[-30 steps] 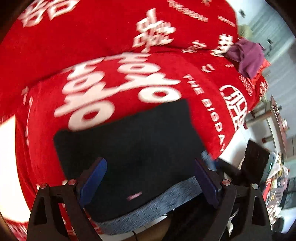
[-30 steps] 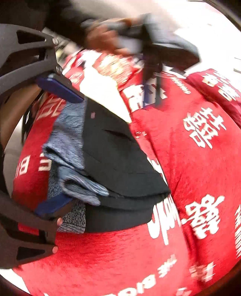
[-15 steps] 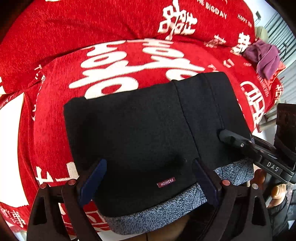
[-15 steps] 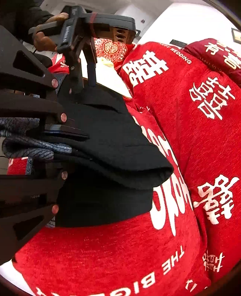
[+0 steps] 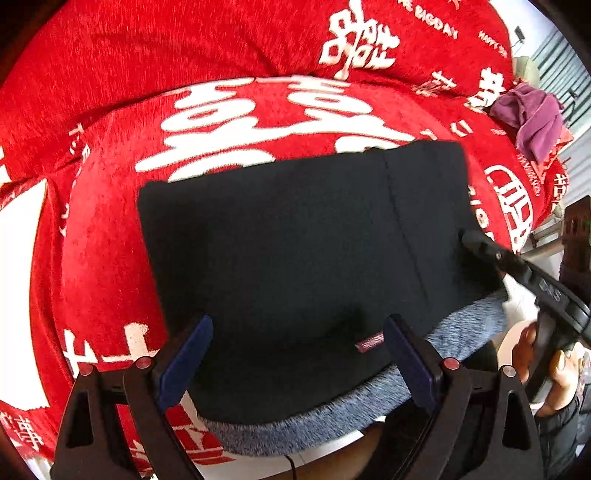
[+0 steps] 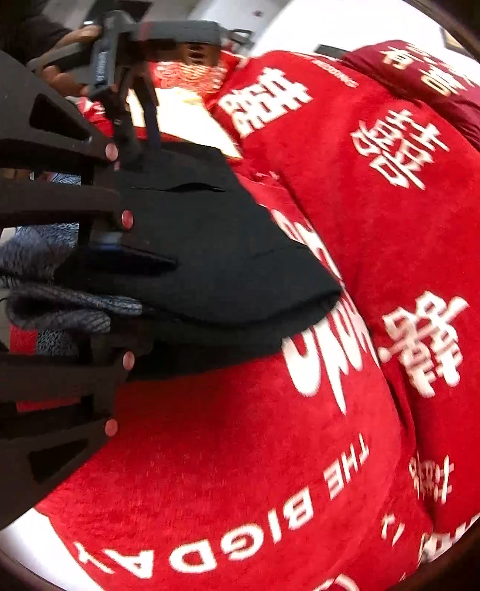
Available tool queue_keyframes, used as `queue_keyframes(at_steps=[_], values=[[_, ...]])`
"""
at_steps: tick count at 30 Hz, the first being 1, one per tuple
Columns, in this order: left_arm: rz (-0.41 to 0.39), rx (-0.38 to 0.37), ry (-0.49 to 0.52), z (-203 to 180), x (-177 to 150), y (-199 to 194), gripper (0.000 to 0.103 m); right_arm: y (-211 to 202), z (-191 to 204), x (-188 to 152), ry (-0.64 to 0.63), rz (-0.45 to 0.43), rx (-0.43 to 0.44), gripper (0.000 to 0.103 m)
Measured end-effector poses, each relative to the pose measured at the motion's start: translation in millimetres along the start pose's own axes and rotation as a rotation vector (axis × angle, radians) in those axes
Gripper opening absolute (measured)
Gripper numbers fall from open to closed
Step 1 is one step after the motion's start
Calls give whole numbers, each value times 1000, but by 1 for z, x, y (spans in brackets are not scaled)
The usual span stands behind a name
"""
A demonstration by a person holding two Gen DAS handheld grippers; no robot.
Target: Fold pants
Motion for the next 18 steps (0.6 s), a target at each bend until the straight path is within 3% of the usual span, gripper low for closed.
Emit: queue_keyframes(at_steps=[2, 4, 6, 7, 9, 11, 15, 18], values=[[-34, 10, 11, -2, -3, -6, 94, -17, 4, 6, -20, -66, -81, 39], [-31, 35, 25, -3, -7, 0, 94, -36, 22, 12, -93, -140, -82, 42], [-4, 63, 27, -2, -11, 14, 94, -43, 54, 18, -212, -177, -43, 67], [-10, 71, 33, -2, -12, 17, 94, -41, 69, 18, -275, -179, -25, 86], [-32, 90, 49, -4, -14, 18, 94, -27, 100, 26, -414, -170, -24, 88], [-45, 101, 67, -6, -17, 19, 94, -2, 110, 34, -474, -133, -58, 88], [-59, 66, 61, -3, -17, 18, 94, 62, 90, 60, -412, 60, -80, 88], [-66, 38, 51, 0, -18, 22, 95, 82, 65, 53, -345, 124, -59, 89]])
Point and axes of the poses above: each gripper's, at about its wrist camera, not at the fingertips, and y roughly the way its jaws point, z to its left, x to its top, the point moved 3 cm from there along y, roughly the way its jaws point, and after that the axes turned 2 degrees about z, right-handed, at the moved point
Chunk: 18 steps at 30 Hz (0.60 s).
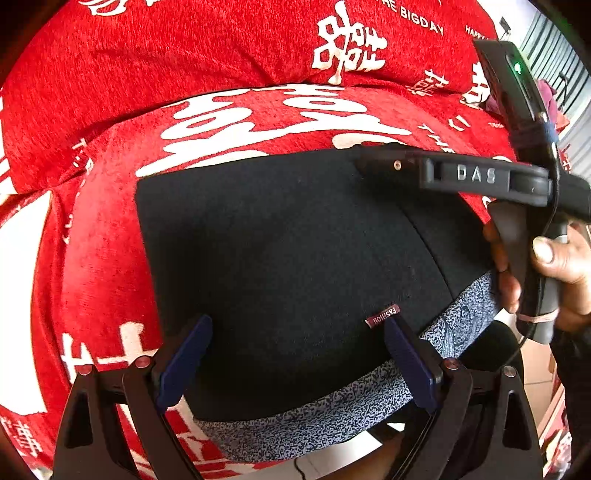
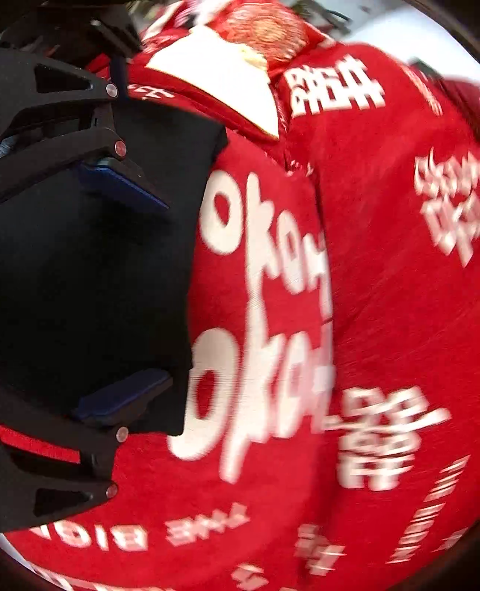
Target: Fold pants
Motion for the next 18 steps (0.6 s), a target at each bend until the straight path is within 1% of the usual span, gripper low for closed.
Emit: queue_keyframes(at_steps=[1, 3, 4, 5, 8, 9, 10, 11, 12, 13, 15, 16, 18], values=[[1, -3, -2, -1, -1, 0, 97, 0, 1, -2, -23, -3, -9, 89], [9, 12, -6, -1, -1, -3, 97, -7, 6, -6, -69, 15, -59, 89], [9, 15, -12, -2, -1, -7, 97, -15, 8, -9, -73, 13, -99, 89], [0, 2, -24, -1, -2, -14, 97, -28, 11, -15, -76, -6, -125, 89], [-22, -42, -54, 4, -7, -25, 97, -73, 30, -50, -91, -83, -91, 90], [-19, -47, -58, 5, -9, -24, 97, -79, 35, -59, -93, -89, -80, 90], [-8, -47, -60, 6, -11, -20, 97, -87, 43, -77, -97, -94, -50, 91], [6, -39, -55, 6, -13, -12, 97, -89, 48, -87, -98, -89, -31, 91], [10, -19, -46, 6, -15, -6, 97, -88, 51, -97, -96, -77, -10, 91], [9, -10, -40, 6, -16, -2, 103, -81, 52, -109, -83, -48, 15, 92], [21, -32, -54, 7, -19, 6, 102, -61, 46, -119, -60, -12, -1, 92], [16, -38, -62, 9, -20, 7, 102, -56, 44, -121, -54, -11, -4, 93], [6, -51, -70, 12, -22, 5, 102, -55, 46, -120, -50, -35, 23, 102]])
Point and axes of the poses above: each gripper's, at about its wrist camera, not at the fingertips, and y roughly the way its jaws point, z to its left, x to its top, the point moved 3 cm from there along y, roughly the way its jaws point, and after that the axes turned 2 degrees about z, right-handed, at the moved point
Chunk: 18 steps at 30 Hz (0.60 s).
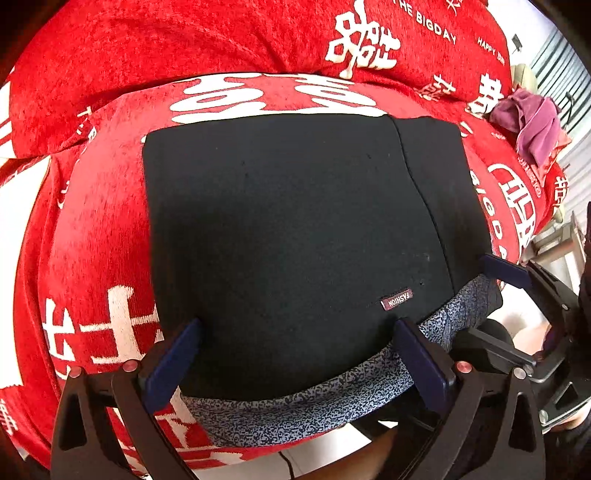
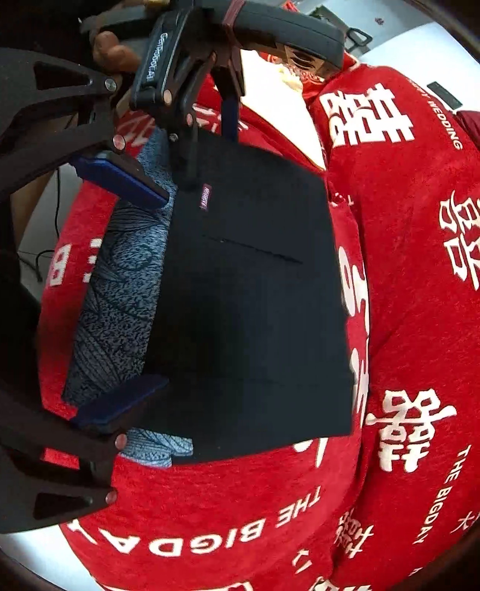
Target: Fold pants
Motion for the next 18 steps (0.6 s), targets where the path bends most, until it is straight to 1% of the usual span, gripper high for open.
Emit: queue_keyframes(at_steps=[4, 6, 8, 10, 12, 16, 18], values=[[-2, -3, -9, 3, -3, -1, 102, 7, 7, 1, -37, 15, -58, 103], [0, 12, -16, 4, -3, -4, 102, 4, 8, 1, -40, 14, -61, 103], [-6, 28, -21, 5, -4, -9, 102, -3, 8, 3, -16, 4, -63, 103], [-26, 69, -15, 6, -5, -16, 102, -11, 9, 7, 2, -11, -80, 103], [-47, 109, -18, 7, -5, -22, 102, -18, 12, 10, -1, -26, -139, 103], [-61, 133, -25, 12, -5, -28, 102, -17, 27, 19, -54, -34, -251, 103], [-56, 139, -24, 15, -5, -25, 102, -14, 31, 20, -80, -20, -282, 103]])
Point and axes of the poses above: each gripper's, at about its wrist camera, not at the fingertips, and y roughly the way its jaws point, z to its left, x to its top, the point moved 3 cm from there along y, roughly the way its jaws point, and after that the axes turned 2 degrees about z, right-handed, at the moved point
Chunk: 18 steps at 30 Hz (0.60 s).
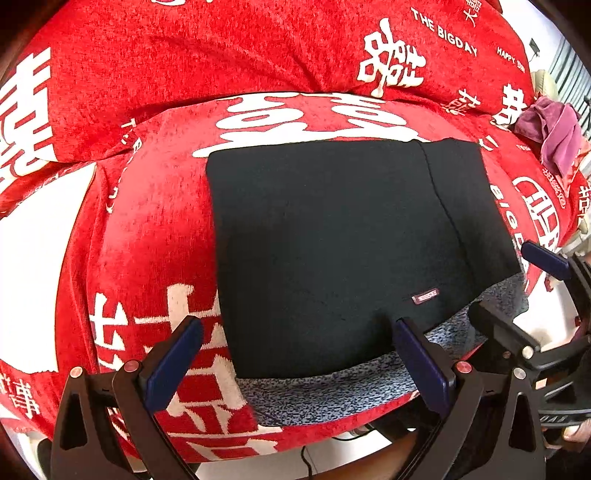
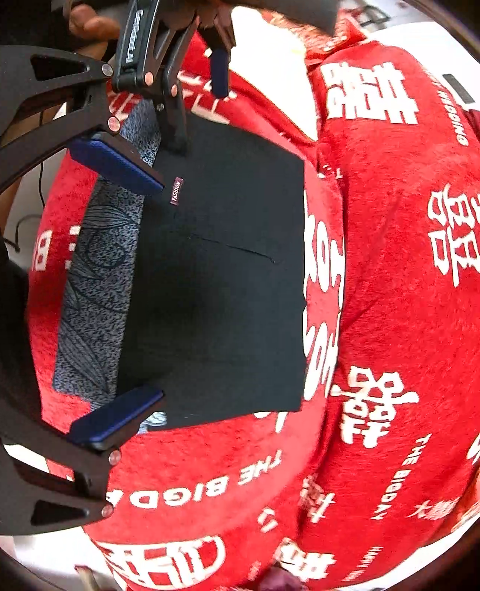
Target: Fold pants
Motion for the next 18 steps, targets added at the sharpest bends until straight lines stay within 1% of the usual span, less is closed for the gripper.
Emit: queue_keyframes(at_steps=[2, 4, 5, 6, 8, 11, 14, 18], values=[[18, 9, 1, 1, -2, 5, 102, 4, 5, -1, -14, 14, 6, 103], [33, 3, -7, 2, -3, 11, 102, 14, 6, -7, -3, 57, 39, 103], [42, -9, -14, 2, -4, 13, 102, 24, 5, -12, 12, 102, 54, 103], [43, -12, -22, 3, -4, 13, 102, 28, 4, -15, 14, 112, 52, 103], [34, -3, -15, 3, -4, 10, 102, 25, 6, -15, -4, 96, 43, 103], [18, 27, 10, -3, -3, 4, 102, 16, 5, -13, 3, 85, 34, 103], [12, 36, 20, -8, -2, -2, 102, 6, 1, -12, 14, 65, 7, 103], [8, 40, 16, -9, -4, -8, 102, 0, -2, -11, 43, 73, -32, 103]])
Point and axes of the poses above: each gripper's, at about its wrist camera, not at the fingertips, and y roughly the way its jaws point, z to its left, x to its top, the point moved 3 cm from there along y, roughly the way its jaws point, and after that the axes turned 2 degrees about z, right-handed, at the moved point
